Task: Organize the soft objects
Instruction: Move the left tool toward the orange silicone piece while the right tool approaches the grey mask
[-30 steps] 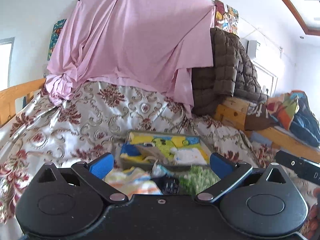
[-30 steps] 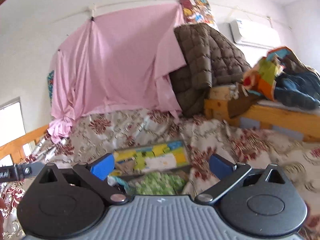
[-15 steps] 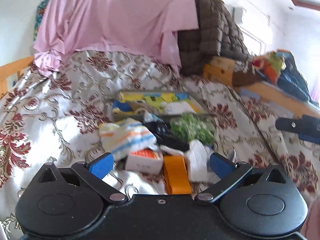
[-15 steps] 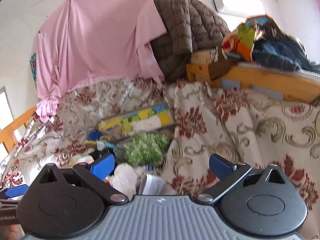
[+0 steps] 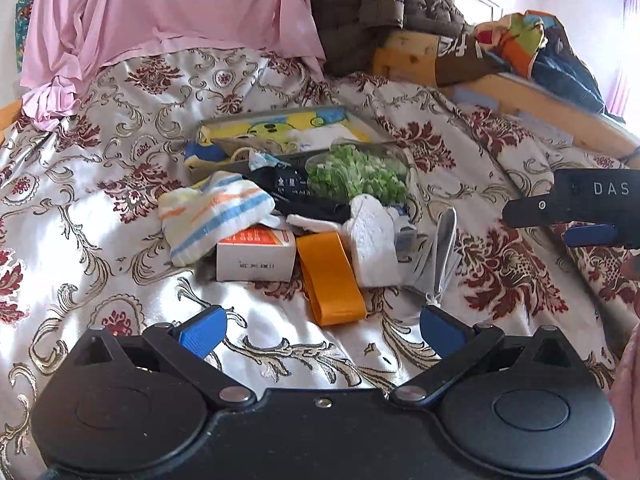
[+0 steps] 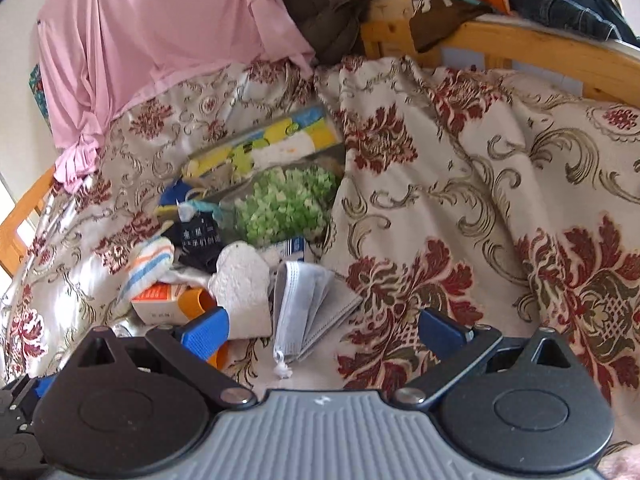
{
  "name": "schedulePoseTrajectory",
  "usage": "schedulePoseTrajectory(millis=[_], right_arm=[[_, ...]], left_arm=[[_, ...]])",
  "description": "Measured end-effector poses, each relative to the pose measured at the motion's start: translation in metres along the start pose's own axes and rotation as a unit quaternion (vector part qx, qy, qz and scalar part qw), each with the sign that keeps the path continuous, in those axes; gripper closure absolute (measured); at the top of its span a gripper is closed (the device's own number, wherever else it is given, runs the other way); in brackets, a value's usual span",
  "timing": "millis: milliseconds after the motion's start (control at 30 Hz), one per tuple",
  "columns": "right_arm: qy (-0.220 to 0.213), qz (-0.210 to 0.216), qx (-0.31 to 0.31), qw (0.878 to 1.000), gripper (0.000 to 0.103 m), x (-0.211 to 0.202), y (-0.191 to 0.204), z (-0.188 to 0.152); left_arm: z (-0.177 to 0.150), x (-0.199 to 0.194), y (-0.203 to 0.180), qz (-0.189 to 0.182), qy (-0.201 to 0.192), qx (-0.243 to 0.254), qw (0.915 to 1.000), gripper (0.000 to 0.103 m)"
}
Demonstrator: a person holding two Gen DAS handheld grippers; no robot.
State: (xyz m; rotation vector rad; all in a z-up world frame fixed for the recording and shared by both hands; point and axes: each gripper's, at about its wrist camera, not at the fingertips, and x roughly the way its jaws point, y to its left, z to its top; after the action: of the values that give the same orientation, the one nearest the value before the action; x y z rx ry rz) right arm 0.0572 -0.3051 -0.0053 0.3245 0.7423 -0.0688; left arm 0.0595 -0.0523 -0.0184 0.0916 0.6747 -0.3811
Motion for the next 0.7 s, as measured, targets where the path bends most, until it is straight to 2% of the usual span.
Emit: schedulePoseTrajectory(millis=[133,300,467,700], right_arm=[[0.054,0.014,-0.005,0.998,0.000,0.021,0.003,0.003],[0.092,0.027,0.013,0.995,0.000,0.041,-0.001,0.008],[0.106,0.027,-0.020,0.994,0.000,0.057,0.004,0.016],[0.122,0.032,-0.062,0.990,0.000,0.078,0.013,0.025]], left_arm=[[0.001,0.006,0.001,0.000,0.015,-0.008,0.9999,0.001],[0.002,0.017,0.005,-0.007,0.034,-0.022,0.9992,0.001],[0.005,0.024,0.006,-0.016,0.025,-0.029,0.9991,0.001],[0.008,0.043,0.001,-0.032,0.028,-0.001,0.9991,0.001]])
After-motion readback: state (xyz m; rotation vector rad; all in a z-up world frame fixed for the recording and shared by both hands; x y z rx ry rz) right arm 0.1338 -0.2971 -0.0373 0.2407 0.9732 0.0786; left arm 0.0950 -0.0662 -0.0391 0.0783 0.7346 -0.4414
